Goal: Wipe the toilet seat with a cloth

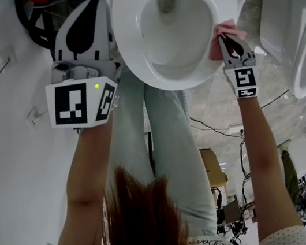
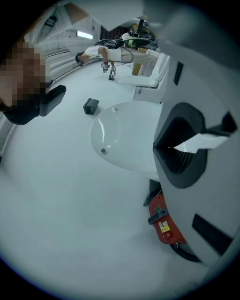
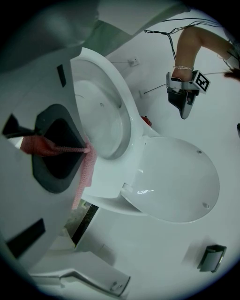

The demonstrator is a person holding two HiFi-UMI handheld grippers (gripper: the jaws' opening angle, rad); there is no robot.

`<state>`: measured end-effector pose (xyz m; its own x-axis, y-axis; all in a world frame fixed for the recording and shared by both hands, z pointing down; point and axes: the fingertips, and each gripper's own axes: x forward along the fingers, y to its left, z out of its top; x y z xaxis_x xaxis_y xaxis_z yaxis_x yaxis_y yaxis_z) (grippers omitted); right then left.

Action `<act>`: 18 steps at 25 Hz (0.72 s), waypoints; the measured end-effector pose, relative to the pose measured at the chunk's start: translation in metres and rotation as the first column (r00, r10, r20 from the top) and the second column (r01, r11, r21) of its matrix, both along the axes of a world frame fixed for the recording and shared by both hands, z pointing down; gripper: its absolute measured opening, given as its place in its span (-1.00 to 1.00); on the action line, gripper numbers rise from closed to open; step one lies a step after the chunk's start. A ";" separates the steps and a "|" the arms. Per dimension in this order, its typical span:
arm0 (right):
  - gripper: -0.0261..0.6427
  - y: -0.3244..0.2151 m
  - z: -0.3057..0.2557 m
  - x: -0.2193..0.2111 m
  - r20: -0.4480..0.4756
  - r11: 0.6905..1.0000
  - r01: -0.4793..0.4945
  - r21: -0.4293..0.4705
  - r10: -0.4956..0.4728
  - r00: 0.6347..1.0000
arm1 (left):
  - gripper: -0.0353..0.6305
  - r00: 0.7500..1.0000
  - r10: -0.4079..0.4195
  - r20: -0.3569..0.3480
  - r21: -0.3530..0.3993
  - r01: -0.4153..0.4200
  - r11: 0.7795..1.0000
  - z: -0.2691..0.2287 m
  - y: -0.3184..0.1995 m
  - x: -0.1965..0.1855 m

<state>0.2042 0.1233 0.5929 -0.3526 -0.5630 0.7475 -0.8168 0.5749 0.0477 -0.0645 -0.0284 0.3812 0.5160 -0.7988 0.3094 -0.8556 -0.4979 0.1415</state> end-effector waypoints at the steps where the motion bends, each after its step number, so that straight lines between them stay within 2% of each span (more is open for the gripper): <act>1: -0.82 0.002 0.000 -0.001 0.000 1.000 0.005 -0.003 -0.005 1.000 | -0.88 1.000 -0.001 0.001 0.000 0.001 1.000 0.000 0.001 -0.001; 18: -0.82 0.044 0.001 -0.017 0.027 0.995 0.087 -0.038 -0.086 0.996 | -0.88 0.999 -0.030 0.010 -0.008 0.030 1.000 0.003 0.014 -0.013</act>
<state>0.1874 0.1674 0.5936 -0.4174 -0.4998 0.7590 -0.7646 0.6445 0.0039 -0.0771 -0.0148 0.3843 0.4883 -0.8115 0.3210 -0.8717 -0.4706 0.1366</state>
